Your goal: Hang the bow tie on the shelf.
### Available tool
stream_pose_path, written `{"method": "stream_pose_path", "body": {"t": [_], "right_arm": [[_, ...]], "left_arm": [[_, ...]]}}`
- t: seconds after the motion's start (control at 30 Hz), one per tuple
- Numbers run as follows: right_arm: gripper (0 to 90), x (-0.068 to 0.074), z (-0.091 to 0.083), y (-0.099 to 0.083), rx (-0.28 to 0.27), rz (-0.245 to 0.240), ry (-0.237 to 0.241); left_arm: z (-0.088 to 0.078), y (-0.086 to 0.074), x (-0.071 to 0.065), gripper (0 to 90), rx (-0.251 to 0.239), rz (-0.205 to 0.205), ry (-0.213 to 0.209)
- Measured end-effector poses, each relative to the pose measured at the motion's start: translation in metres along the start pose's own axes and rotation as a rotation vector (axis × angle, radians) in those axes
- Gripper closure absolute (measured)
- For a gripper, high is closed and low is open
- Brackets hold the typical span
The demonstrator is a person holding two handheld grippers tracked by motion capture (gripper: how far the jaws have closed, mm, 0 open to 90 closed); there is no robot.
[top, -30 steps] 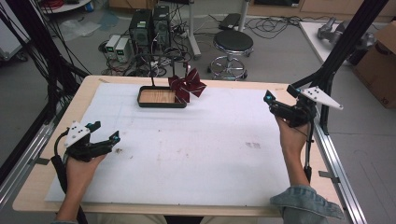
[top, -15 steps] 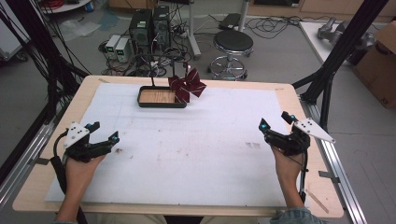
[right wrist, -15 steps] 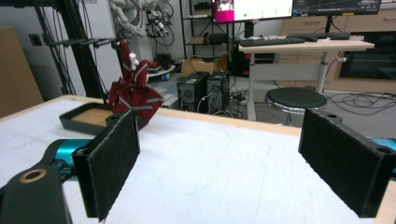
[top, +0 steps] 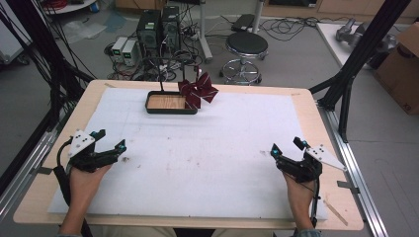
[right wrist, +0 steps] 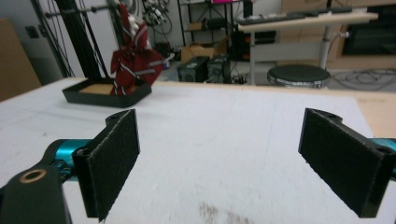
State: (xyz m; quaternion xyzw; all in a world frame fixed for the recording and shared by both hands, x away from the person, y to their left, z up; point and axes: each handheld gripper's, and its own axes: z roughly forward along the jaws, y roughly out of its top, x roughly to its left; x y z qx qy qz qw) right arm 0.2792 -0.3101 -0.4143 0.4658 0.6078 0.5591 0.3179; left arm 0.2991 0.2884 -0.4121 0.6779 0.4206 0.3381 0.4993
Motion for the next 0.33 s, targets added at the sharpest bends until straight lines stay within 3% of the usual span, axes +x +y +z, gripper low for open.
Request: {"method": "stream_pose_path", "body": {"t": [0.33], "right_arm": [[11.5,0.0025,-0.0001,-0.0052,0.012,-0.01,0.005]], "left_arm": [[0.0021,-0.0014,0.0012,19.0,0.019,-0.002,0.011]]}}
